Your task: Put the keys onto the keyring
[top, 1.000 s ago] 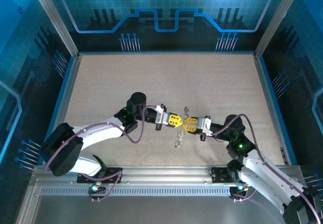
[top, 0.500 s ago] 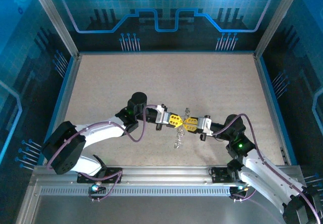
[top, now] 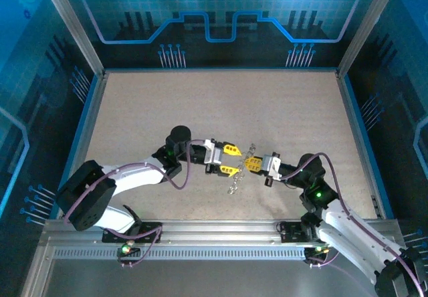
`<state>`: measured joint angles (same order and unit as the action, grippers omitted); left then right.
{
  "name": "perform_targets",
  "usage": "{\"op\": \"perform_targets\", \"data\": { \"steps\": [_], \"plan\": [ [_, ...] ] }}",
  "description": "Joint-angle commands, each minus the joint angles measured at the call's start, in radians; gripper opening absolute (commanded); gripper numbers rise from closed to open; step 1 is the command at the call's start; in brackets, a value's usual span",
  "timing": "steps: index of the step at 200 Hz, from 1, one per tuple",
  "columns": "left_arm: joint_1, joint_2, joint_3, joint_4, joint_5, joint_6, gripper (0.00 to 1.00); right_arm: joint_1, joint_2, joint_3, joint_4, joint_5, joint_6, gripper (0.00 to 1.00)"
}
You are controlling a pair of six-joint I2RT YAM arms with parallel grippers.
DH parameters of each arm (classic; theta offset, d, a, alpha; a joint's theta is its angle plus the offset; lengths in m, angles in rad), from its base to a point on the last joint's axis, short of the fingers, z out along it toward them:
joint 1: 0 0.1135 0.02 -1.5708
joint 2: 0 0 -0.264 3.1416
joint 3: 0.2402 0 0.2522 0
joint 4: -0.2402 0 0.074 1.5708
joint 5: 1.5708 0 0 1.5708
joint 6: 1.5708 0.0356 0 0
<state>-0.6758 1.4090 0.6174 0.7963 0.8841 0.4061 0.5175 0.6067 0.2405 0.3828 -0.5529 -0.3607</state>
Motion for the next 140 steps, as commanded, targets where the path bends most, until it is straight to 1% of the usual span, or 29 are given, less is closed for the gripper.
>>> {"op": "perform_targets", "data": {
  "steps": [1,13,28,33,49,82,104,114,126,140],
  "plan": [
    [0.055,-0.133,-0.018,-0.116,-0.039,-0.031,0.71,0.035,-0.02,-0.004,-0.001,0.07,-0.058,0.0],
    [0.076,-0.212,0.011,-0.305,-0.097,-0.036,0.77,0.057,-0.012,0.001,-0.017,0.09,-0.084,0.0],
    [0.084,-0.285,0.083,-0.566,-0.233,-0.043,0.83,0.098,0.002,0.005,-0.021,0.134,-0.116,0.0],
    [0.087,-0.301,0.108,-0.644,-0.28,-0.06,0.87,0.109,0.012,0.006,-0.02,0.145,-0.126,0.0],
    [0.102,-0.338,0.169,-0.82,-0.434,-0.162,0.94,0.137,0.059,0.021,-0.018,0.174,-0.147,0.0],
    [0.177,-0.372,0.229,-1.113,-0.587,-0.375,0.98,0.204,0.126,0.053,-0.027,0.263,-0.2,0.0],
    [0.244,-0.341,0.272,-1.324,-0.726,-0.536,0.99,0.217,0.149,0.065,-0.036,0.262,-0.207,0.0],
    [0.288,-0.317,0.281,-1.407,-0.779,-0.618,0.99,0.218,0.153,0.073,-0.05,0.262,-0.207,0.0],
    [0.357,-0.279,0.294,-1.521,-0.837,-0.763,0.99,0.222,0.149,0.074,-0.059,0.263,-0.204,0.0],
    [0.454,-0.221,0.309,-1.637,-0.84,-0.911,0.96,0.221,0.147,0.073,-0.061,0.256,-0.203,0.0]
  ]
}}
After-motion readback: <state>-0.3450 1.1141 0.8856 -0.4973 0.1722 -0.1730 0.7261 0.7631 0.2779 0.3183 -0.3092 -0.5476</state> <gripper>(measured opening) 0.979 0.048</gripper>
